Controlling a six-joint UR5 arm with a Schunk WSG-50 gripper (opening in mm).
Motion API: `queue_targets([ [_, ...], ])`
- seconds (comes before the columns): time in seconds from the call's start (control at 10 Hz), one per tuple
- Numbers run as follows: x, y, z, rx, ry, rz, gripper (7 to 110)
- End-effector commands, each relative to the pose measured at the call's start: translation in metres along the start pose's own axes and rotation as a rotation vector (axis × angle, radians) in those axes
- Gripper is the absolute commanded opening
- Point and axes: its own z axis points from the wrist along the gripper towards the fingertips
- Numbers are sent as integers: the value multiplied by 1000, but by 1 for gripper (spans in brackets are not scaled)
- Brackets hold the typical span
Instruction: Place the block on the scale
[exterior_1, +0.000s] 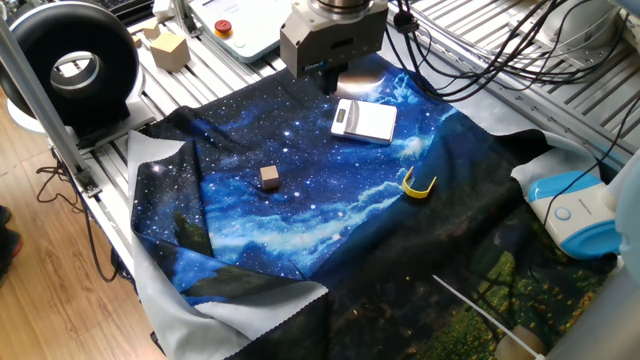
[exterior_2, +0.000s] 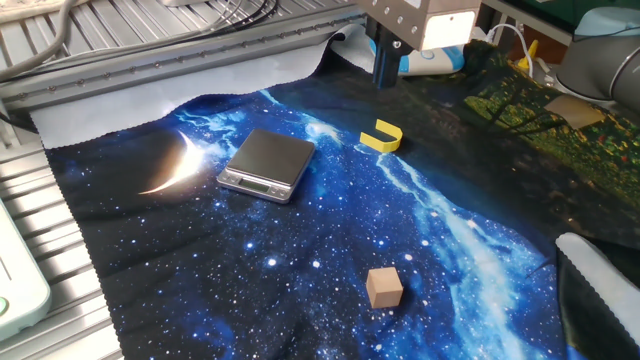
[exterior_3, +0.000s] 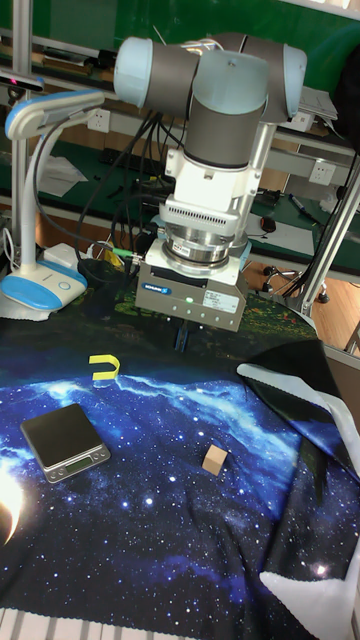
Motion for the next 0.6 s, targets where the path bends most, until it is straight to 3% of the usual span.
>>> queue_targets([
  [0.0, -2, 8, 0, -32, -8, 0, 7],
  [0.2, -2, 5, 1, -19, -7, 7, 7],
  [0.5, -2, 9, 0, -45, -5, 14, 7],
])
